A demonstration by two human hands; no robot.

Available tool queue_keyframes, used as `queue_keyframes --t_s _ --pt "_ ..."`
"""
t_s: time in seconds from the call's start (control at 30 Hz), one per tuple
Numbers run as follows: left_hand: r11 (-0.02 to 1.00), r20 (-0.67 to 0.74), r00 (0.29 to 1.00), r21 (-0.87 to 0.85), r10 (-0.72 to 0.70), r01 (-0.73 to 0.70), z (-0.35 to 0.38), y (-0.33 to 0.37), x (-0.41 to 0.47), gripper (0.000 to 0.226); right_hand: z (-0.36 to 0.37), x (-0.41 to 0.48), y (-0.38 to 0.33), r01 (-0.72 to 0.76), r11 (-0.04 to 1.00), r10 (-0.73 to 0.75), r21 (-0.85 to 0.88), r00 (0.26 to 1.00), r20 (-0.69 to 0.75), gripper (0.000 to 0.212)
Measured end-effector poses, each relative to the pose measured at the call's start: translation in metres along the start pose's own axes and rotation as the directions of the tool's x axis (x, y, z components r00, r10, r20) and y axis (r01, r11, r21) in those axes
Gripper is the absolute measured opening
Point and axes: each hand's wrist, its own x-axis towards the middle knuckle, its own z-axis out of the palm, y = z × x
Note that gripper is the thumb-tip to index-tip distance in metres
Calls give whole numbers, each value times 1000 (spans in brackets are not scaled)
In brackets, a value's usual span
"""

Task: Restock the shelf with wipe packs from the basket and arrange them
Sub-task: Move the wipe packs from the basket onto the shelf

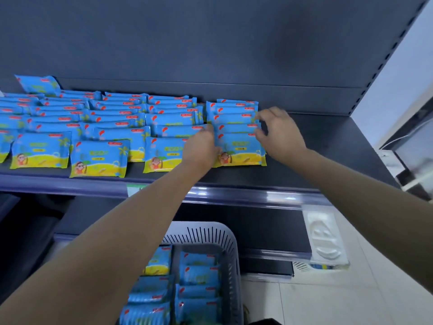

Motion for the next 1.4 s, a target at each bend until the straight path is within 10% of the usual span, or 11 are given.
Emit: queue_keyframes --t_s 0.3,0.47,0.63,0.87,1.2,1.4 --pt "943 10 948 -103 320 -317 -14 -67 -111 25 38 -106 -75 287 948 -312 140 927 208 26" --pt "976 257 944 -121 209 -183 -2 -117 -178 24 96 -171 -113 305 937 -330 173 601 728 35" --pt "985 413 900 -151 142 -87 12 -145 -225 24 141 -225 -139 355 920 -257 166 226 940 32" --pt "988 517 851 -154 88 -8 35 -165 -255 25 186 -265 -147 479 877 -70 43 38 997 51" --pt "996 627 778 -88 33 29 71 -186 -257 19 203 -240 -131 283 957 -13 -65 264 964 29" --pt "999 749 662 -44 19 21 121 -184 -249 29 168 -183 -122 105 980 80 -171 578 812 36"
